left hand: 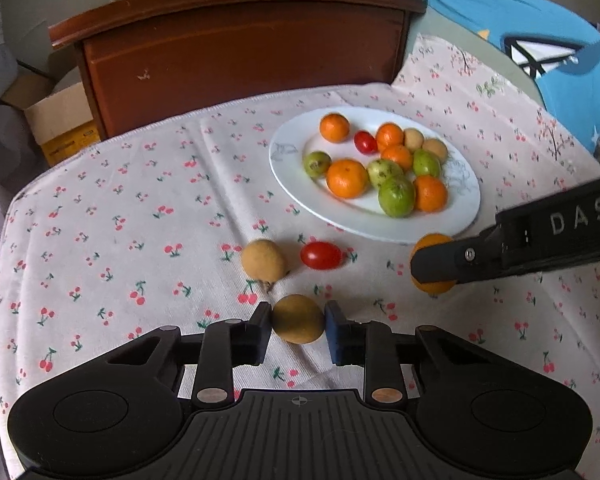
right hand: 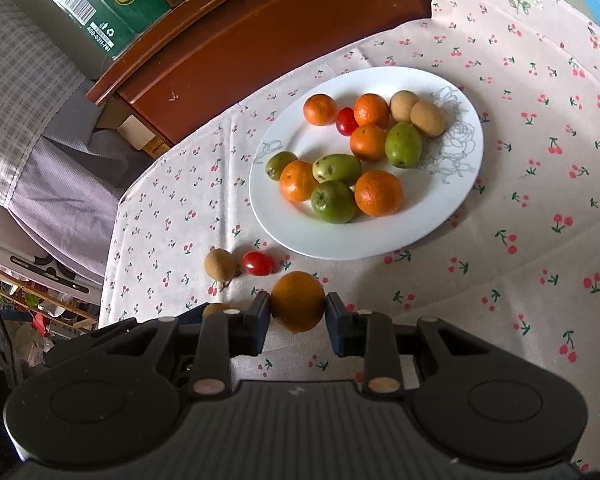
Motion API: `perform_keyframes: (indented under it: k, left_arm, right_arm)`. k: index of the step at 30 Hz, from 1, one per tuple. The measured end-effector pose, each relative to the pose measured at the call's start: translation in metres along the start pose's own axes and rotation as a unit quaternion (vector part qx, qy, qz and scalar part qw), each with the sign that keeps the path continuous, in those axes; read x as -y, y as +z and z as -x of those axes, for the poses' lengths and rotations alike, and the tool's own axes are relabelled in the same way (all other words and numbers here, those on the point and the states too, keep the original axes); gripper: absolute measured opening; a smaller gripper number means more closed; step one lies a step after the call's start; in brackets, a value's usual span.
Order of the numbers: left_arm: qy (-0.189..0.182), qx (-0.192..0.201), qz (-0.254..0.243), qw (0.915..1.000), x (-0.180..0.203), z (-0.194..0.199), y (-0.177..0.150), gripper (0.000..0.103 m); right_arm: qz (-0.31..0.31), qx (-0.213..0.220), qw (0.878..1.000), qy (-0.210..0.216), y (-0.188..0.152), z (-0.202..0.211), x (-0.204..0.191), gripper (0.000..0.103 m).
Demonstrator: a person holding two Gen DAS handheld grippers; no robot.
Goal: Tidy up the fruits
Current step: 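Grasp a tan fruit with the left gripper while the right holds the orange, then carry the tan fruit and orange onto the plate and open both grippers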
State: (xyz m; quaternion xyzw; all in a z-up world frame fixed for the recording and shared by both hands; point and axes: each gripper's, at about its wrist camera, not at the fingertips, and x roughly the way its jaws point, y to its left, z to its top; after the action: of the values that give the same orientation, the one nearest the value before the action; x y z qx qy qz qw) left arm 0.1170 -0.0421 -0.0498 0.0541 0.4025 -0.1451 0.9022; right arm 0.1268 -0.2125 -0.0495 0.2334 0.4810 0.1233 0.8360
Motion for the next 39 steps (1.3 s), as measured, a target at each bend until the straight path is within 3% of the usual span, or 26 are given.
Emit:
perform_keyframes:
  k: [8, 17, 26, 39]
  left_arm:
    - [-0.015, 0.036, 0.036, 0.9986, -0.005, 0.016, 0.020, 0.026]
    - [-0.035, 0.097, 0.048, 0.9935, -0.004, 0.031, 0.053, 0.026]
    - [-0.039, 0.113, 0.057, 0.9912, -0.007, 0.026, 0.073, 0.026]
    - [-0.050, 0.101, 0.093, 0.9893, -0.019, -0.014, 0.094, 0.026]
  right_arm:
    - [-0.005, 0.028, 1.000, 0.012, 0.010, 0.011, 0.003, 0.030]
    - [-0.005, 0.087, 0.996, 0.031, 0.033, 0.034, 0.004, 0.030]
    - [-0.011, 0.124, 0.992, 0.032, 0.050, 0.045, 0.010, 0.030]
    - [-0.008, 0.128, 0.991, 0.030, 0.064, 0.024, 0.006, 0.030]
